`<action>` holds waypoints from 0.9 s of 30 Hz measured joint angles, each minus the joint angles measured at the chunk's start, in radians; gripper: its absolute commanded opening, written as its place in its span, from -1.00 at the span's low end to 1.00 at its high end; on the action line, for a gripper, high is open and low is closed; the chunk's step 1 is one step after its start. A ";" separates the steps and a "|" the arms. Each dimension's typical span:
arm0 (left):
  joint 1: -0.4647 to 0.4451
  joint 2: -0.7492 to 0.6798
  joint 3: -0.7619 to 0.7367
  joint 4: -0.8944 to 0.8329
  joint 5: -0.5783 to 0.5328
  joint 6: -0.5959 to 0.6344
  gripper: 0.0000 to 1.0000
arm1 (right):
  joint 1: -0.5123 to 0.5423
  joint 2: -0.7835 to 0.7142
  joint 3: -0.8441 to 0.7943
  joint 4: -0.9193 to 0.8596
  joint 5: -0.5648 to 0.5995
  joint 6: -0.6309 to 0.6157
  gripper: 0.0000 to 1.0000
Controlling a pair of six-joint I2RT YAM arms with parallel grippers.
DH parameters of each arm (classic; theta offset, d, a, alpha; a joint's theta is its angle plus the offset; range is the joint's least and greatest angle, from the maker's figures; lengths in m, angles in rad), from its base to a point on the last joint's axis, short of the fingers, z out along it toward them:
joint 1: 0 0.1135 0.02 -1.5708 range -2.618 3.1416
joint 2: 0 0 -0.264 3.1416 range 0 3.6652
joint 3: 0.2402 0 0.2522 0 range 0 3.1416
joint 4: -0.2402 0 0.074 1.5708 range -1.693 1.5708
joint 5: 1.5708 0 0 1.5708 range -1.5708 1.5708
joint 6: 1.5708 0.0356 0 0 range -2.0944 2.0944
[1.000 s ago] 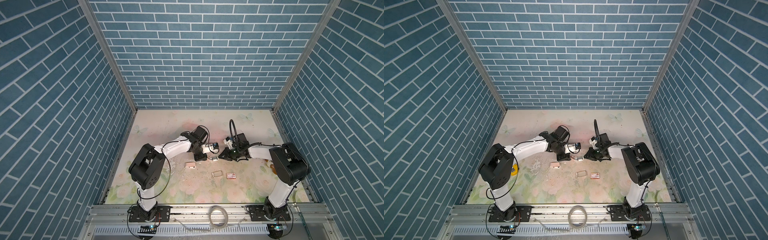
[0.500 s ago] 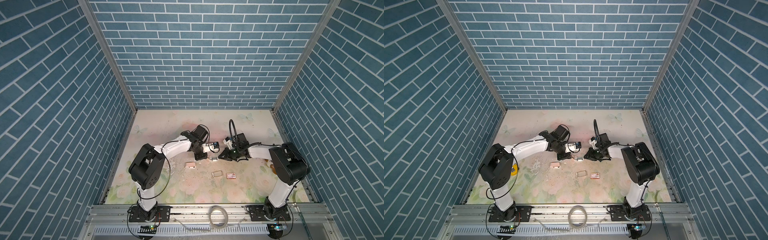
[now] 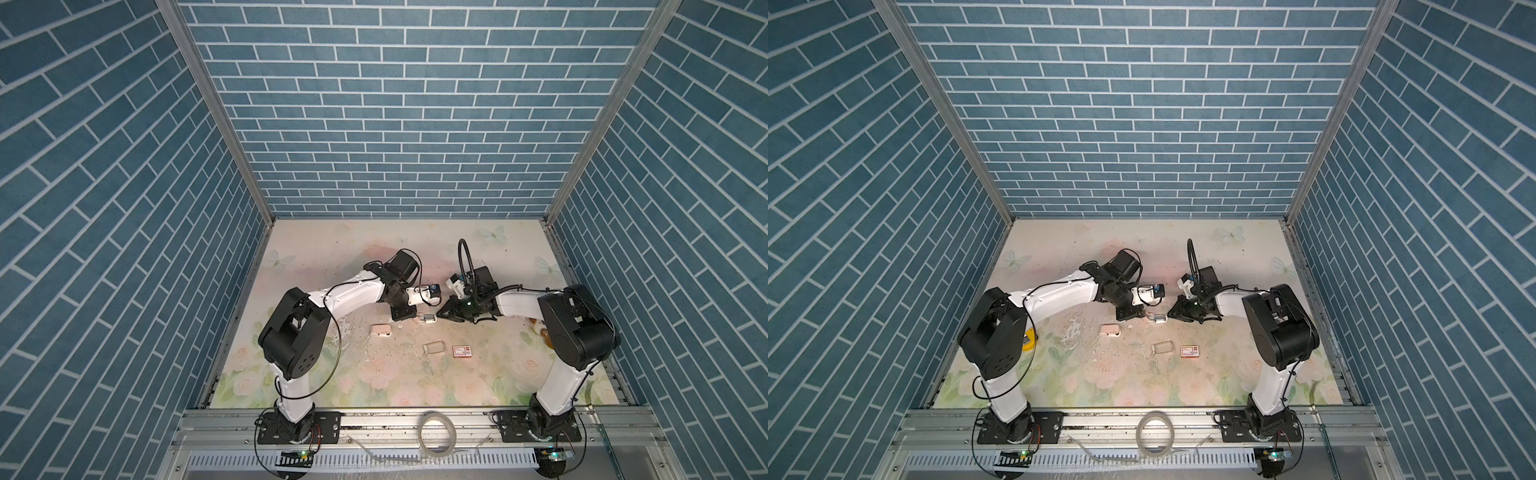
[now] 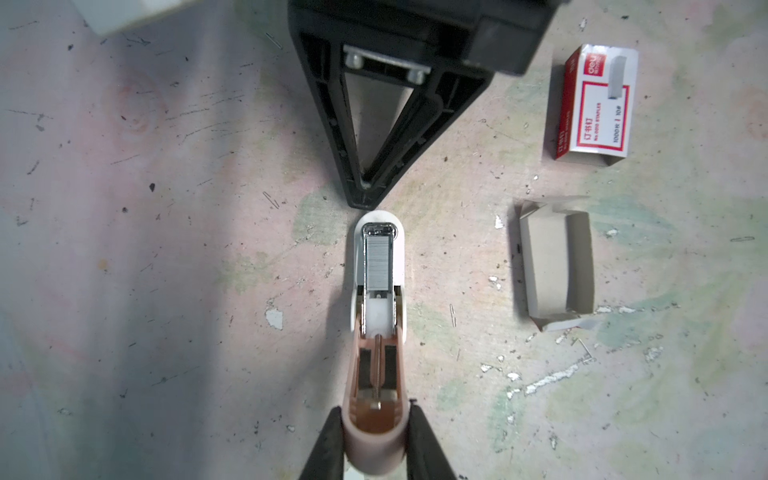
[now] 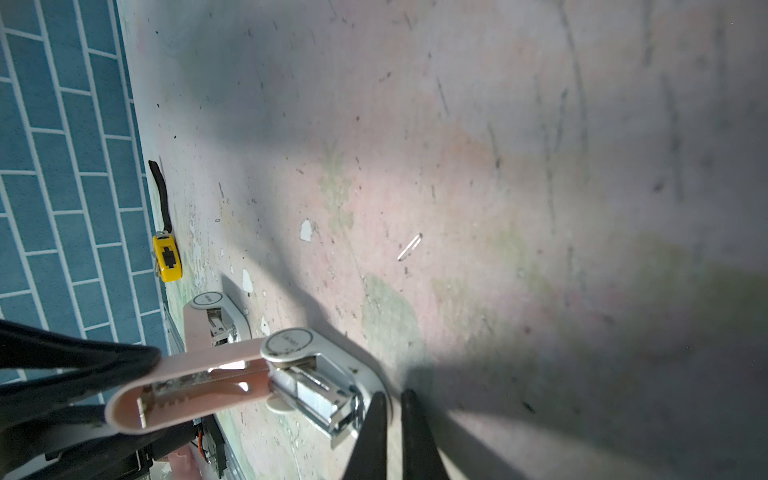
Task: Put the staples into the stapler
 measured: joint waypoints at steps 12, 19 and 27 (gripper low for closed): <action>-0.025 0.046 0.082 -0.057 -0.021 0.015 -0.77 | 0.000 -0.007 -0.011 0.012 0.011 0.001 -0.77; -0.037 0.062 0.112 -0.082 -0.040 0.024 -0.79 | 0.000 -0.025 -0.034 0.029 0.014 0.001 -0.72; -0.043 0.064 0.117 -0.085 -0.050 0.028 -0.80 | 0.000 -0.037 -0.052 0.041 0.012 0.001 -0.72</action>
